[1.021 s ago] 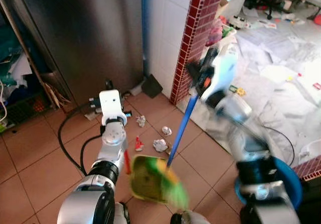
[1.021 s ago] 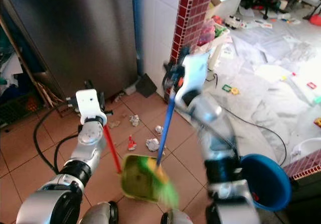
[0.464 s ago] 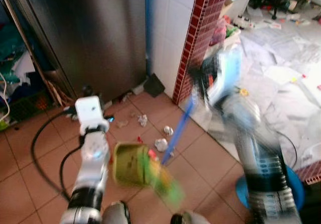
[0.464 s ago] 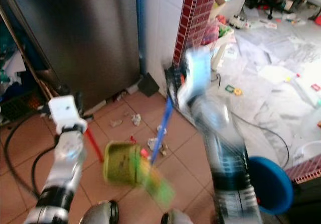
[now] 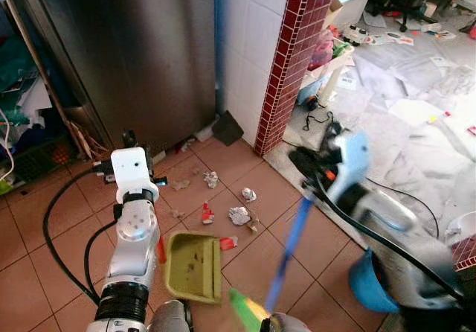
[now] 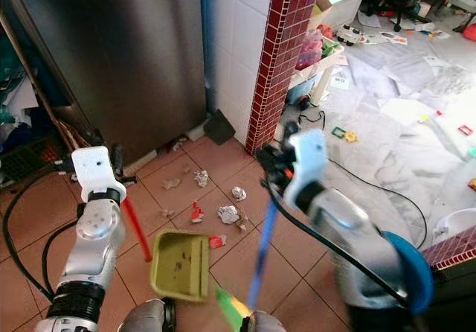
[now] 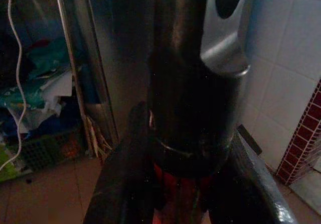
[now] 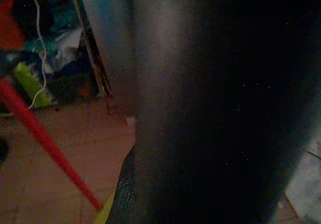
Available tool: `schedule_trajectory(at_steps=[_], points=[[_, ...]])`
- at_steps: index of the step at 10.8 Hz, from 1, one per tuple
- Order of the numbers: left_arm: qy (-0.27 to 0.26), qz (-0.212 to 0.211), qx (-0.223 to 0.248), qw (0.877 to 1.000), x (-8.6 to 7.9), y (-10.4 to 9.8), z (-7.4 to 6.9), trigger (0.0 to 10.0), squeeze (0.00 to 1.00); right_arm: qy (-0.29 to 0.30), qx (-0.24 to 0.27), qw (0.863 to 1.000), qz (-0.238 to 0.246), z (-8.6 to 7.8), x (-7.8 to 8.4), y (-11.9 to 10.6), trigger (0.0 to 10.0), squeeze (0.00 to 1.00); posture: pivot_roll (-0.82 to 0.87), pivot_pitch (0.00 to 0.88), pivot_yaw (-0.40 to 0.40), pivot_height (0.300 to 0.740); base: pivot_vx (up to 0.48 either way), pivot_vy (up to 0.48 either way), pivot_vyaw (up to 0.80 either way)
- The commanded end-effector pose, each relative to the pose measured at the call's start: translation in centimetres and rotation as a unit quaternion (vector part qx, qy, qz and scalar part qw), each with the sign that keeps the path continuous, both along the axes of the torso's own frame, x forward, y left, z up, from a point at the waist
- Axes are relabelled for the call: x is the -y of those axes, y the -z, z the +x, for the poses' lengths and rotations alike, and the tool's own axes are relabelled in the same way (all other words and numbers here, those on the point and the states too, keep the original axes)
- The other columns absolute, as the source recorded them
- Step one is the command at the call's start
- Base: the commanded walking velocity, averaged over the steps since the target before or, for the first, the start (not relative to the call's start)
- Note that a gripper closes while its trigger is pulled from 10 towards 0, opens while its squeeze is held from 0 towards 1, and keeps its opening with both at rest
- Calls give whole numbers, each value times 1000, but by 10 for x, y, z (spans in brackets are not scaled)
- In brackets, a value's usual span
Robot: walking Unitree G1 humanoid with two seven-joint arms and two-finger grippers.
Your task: Sweep floor
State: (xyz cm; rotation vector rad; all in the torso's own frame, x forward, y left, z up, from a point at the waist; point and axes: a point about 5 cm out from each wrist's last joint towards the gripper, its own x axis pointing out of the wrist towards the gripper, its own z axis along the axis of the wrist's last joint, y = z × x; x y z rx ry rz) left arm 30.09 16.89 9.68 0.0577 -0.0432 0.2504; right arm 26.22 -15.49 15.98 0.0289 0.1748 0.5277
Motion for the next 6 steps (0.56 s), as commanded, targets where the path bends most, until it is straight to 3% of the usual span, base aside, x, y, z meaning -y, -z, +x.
schedule_trajectory(at_steps=[1, 2, 4, 6], points=[[6, 10, 31, 999, 1, -17, 5, 10000, 0, -1, -56, 998, -39, -7, 10, 13, 10000, 0, -96, 83, -57, 740, 0, 0, 0], [6, 10, 30, 999, 1, -18, 5, 10000, 0, -23, -96, 993, -57, -18, 23, 18, 10000, 0, -98, 84, -57, 740, 0, 0, 0], [7, 9, 28, 1000, 2, -18, 4, 10000, 0, -24, -114, 989, -86, -24, 35, 24, 10000, 0, -105, 85, -56, 740, 0, 0, 0], [8, 7, 28, 1000, 4, -19, 5, 10000, 0, -55, -117, 987, -101, -25, 22, 29, 10000, 0, -99, 88, -54, 740, 0, 0, 0]])
